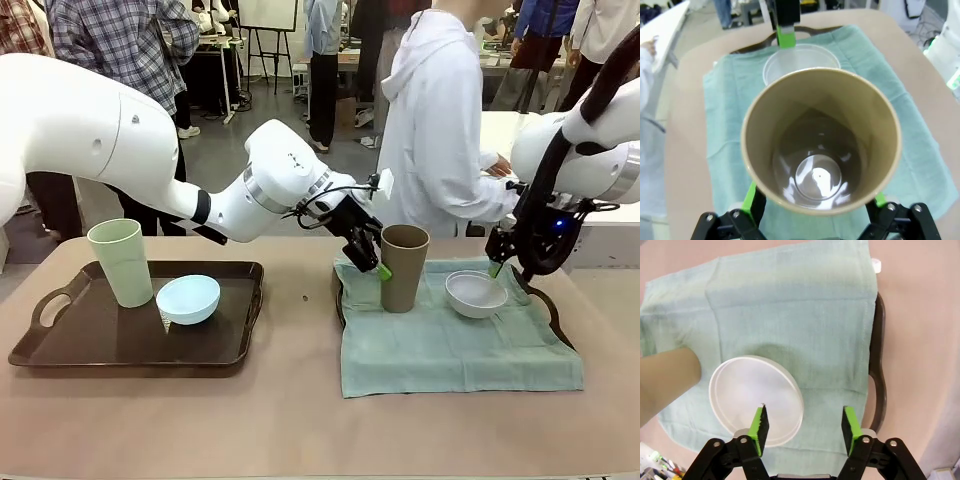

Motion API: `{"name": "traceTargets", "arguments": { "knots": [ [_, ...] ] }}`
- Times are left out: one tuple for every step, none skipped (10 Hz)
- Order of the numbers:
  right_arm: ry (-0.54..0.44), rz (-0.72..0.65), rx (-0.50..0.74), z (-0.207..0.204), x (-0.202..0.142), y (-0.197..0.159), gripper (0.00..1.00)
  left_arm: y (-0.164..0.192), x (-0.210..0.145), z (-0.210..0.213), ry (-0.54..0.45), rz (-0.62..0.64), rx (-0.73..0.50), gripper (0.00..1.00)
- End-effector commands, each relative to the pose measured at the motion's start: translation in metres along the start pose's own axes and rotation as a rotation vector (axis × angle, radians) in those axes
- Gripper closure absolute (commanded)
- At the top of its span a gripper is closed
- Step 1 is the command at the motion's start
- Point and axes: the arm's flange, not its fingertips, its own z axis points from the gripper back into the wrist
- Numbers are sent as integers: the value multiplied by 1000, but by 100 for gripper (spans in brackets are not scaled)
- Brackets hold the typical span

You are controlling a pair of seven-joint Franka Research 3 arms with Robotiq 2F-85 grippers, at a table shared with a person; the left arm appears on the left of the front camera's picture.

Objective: Set up a tray with a mat and arrange the tableware.
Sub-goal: Place the Picnic Bowl and Reusable plastic cup back onto the Handle tray in front of the human's position.

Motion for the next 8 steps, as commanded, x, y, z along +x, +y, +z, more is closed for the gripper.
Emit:
{"name": "traceTargets", "arguments": {
  "knots": [
    [-7,44,47,19,-12,-1,11,-14,-2,17,44,47,-35,0],
    [13,66,55,31,-16,1,1,-18,-4,29,71,65,-79,0],
    [22,95,50,43,-20,4,1,-26,-3,44,110,92,-111,0],
    [28,123,31,56,-28,7,1,-38,2,63,172,153,-130,0],
    [25,146,18,69,-34,14,1,-49,10,81,230,245,-95,0],
    [16,170,-4,82,-42,21,1,-59,21,97,252,396,-3,0],
    [6,185,-22,94,-50,30,1,-71,34,107,298,585,90,0],
    [-2,200,-45,104,-57,40,1,-84,45,113,359,770,196,0]
  ]
}}
